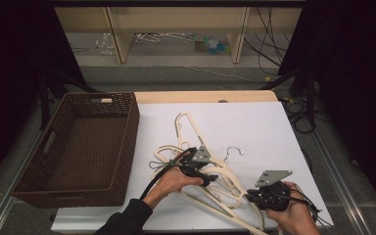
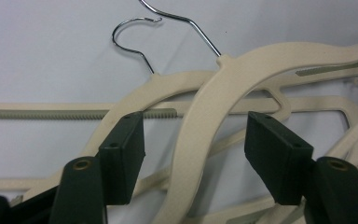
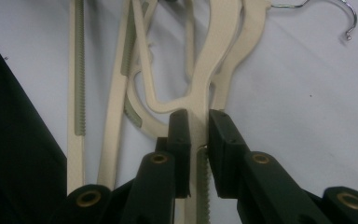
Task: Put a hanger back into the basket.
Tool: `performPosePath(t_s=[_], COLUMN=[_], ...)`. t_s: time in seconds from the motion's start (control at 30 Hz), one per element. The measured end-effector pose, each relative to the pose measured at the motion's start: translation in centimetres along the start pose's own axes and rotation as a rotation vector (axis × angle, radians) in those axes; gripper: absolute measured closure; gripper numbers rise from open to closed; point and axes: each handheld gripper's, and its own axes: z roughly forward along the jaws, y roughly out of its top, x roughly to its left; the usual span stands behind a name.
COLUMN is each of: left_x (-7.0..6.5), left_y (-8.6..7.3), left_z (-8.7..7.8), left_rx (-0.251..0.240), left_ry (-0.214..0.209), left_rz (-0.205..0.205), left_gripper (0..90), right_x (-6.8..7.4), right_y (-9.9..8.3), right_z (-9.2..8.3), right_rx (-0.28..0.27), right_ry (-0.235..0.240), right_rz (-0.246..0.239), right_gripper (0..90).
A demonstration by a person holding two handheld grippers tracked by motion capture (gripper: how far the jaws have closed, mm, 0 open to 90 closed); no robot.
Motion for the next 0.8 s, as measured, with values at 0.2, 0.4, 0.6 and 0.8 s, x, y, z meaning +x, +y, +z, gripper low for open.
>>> performPosePath(t_s=[0.2, 0.4, 0.6, 0.8], left_x=[-0.1, -0.1, 0.0, -0.5], left_y=[0.5, 0.8, 1.2, 1.3], left_z=[0.5, 0.0, -1.4, -3.8], left_rx=[0.008, 0.03, 0.055, 0.041], left_ry=[-0.014, -0.043, -0.081, -0.134], left_rz=[0.034, 0.069, 0.12, 0.098], left_gripper=[53.2, 62.3, 67.4, 72.8], right_x=[0.1, 0.1, 0.0, -1.1], right_y=[0.0, 0.0, -0.2, -0.7], right_z=[0.0, 0.1, -0.2, -1.6], right_rx=[0.0, -0.02, -0.045, -0.158], right_ry=[0.003, 0.003, 0.026, 0.021], right_rz=[-0.006, -0.019, -0.009, 0.085], right_gripper=[80.2, 80.2, 73.5, 53.0])
